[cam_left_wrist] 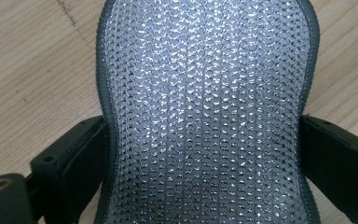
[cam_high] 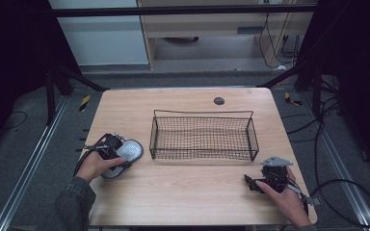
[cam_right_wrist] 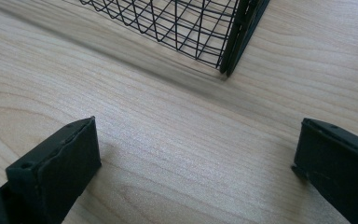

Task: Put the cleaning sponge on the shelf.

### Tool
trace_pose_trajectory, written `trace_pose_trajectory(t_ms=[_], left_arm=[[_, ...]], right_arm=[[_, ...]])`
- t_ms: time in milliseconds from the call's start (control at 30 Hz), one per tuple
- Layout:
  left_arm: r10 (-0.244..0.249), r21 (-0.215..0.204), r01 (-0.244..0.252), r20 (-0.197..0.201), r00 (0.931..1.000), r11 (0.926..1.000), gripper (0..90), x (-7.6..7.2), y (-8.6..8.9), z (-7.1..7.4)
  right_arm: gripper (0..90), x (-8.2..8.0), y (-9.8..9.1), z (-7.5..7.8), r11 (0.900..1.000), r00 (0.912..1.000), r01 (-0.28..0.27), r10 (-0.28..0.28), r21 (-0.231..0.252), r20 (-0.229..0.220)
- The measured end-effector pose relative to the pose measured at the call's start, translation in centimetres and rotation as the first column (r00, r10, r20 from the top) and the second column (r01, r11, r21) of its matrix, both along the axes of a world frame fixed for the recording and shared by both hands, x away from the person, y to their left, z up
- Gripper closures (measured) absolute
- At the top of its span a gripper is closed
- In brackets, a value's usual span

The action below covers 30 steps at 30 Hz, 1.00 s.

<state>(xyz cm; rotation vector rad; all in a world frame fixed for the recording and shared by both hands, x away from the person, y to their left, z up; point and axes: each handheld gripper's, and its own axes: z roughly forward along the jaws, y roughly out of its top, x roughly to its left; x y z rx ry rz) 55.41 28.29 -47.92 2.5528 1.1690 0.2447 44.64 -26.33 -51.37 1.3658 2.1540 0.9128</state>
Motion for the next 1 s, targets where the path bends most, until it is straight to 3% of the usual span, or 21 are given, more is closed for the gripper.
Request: trace_pose_trajectory(t_ms=[167,333,367,433,533,633,667,733,800,867,967,1000], left_arm=[[-0.017,0.009,0.017,0.014,0.9998,0.9998,10.2,-0.4,0.0,0.2],[-0.044,-0.003,0.044,0.088,0.9952,0.9990,11.0,-1.4,-0.1,1.7],[-0.049,-0.003,0.050,0.120,0.9915,0.9987,11.1,-1.7,0.0,2.4],[-0.052,-0.005,0.053,0.137,0.9892,0.9986,11.1,-1.9,0.1,2.7],[-0.064,0.000,0.065,0.204,0.9768,0.9979,11.3,-2.6,0.4,4.3],[-0.066,-0.004,0.068,0.219,0.9735,0.9976,11.4,-2.8,0.5,5.0],[-0.069,-0.002,0.071,0.240,0.9684,0.9975,11.4,-2.9,0.5,5.8],[-0.071,-0.007,0.075,0.247,0.9663,0.9971,11.4,-3.0,0.5,6.2],[-0.076,-0.002,0.079,0.273,0.9591,0.9969,11.5,-3.1,0.4,7.3],[-0.074,-0.005,0.079,0.278,0.9577,0.9969,11.5,-3.1,0.4,7.7],[-0.088,0.008,0.089,0.290,0.9530,0.9960,11.6,-2.9,0.2,8.6],[-0.096,0.017,0.095,0.302,0.9486,0.9953,11.6,-2.8,-0.1,9.2]], right_arm=[[0.4,0.0,0.0,0.0,1.0000,1.0000,0.000,0.000,0.000,0.001],[0.4,0.0,0.0,0.0,1.0000,1.0000,-0.001,0.001,-0.001,0.000],[0.4,0.0,0.0,0.0,1.0000,1.0000,0.001,-0.001,0.001,0.000],[0.4,0.0,0.0,0.0,1.0000,1.0000,0.000,0.000,0.001,0.000],[0.4,0.0,0.0,0.0,1.0000,1.0000,-0.001,0.001,0.000,0.000],[0.4,0.0,0.0,0.0,1.0000,1.0000,0.000,0.000,0.001,0.000],[0.4,0.0,0.0,0.0,1.0000,1.0000,-0.001,0.001,0.000,0.000],[0.4,0.0,0.0,0.0,1.0000,1.0000,-0.001,0.001,0.000,0.000],[0.4,0.0,0.0,0.0,1.0000,1.0000,-0.001,0.001,0.000,0.000],[0.4,0.0,0.0,0.0,1.0000,1.0000,-0.001,0.001,0.000,0.000],[0.4,0.0,0.0,0.0,1.0000,1.0000,-0.001,0.001,0.001,0.000],[0.4,0.0,0.0,0.0,1.0000,1.0000,-0.001,0.001,0.001,0.000]])
